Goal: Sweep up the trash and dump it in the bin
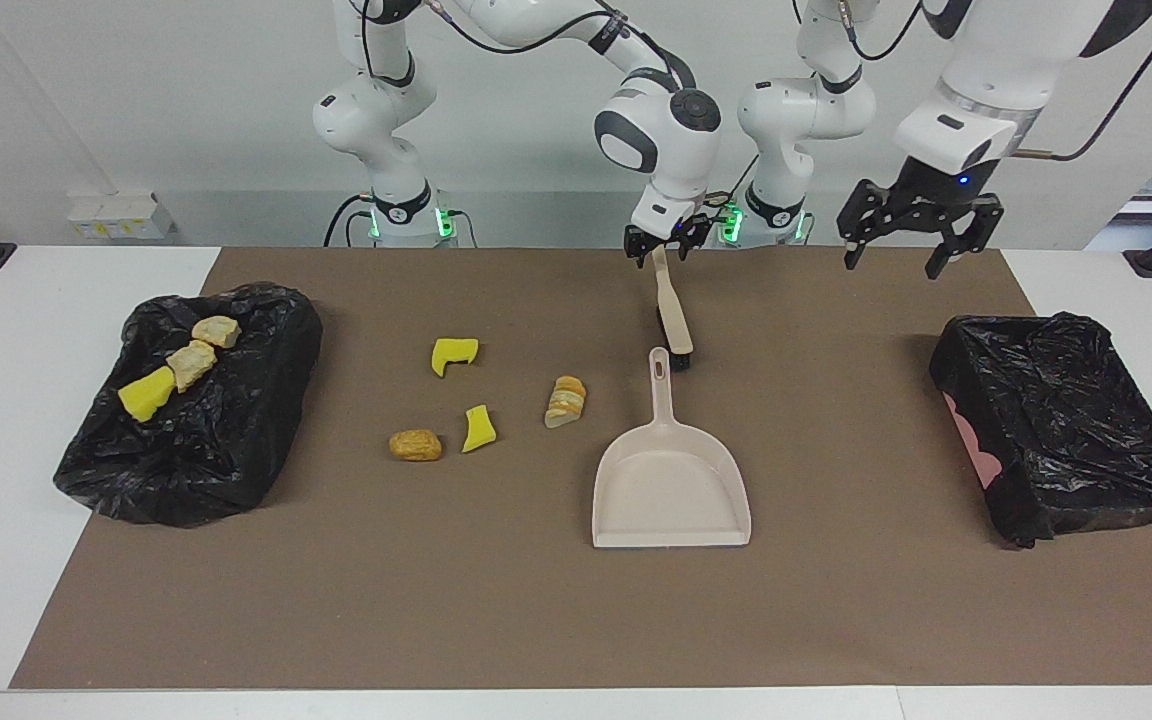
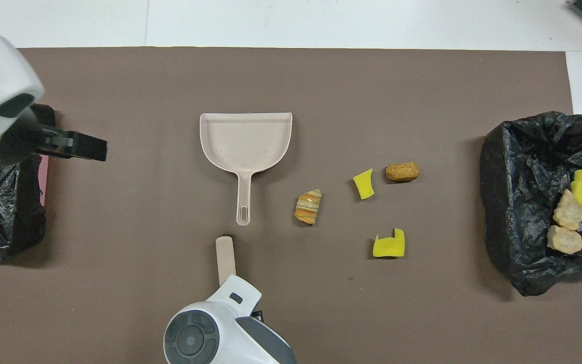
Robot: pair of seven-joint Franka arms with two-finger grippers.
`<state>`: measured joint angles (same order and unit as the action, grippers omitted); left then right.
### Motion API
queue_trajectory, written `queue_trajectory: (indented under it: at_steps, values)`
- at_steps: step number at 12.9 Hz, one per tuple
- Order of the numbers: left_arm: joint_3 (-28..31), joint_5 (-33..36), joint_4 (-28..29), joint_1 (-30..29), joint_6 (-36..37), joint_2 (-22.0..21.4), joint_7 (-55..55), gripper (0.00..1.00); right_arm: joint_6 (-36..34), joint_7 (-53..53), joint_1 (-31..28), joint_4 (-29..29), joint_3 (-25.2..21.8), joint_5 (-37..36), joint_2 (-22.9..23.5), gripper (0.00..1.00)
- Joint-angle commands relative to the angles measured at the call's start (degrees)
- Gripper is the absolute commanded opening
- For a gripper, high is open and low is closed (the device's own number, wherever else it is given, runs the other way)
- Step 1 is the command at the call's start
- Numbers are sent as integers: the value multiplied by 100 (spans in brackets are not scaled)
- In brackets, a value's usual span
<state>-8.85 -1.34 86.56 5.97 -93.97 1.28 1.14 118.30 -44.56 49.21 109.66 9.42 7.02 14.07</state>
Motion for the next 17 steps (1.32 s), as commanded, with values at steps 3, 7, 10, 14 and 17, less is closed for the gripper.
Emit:
queue_trajectory:
  at_steps: [3, 7, 10, 14, 17]
  values:
    - [67, -15, 1203, 939, -1559, 161, 509, 100, 465, -18, -16, 371, 7, 528, -159, 65]
    - [76, 63, 1679, 1415, -2421, 644, 888, 100, 553, 17, -8, 363, 7, 537, -10, 58]
    - [76, 90, 2003, 1626, -2985, 918, 1205, 100, 562, 0, 1, 363, 7, 546, -10, 49]
    - [76, 90, 2839, 1873, -3864, 909, 1205, 100, 571, -18, 63, 328, -2, 546, 157, 32]
    - [76, 90, 3015, 1899, -3936, 892, 1249, 100, 449, -158, -243, 231, -2, 992, 193, 0]
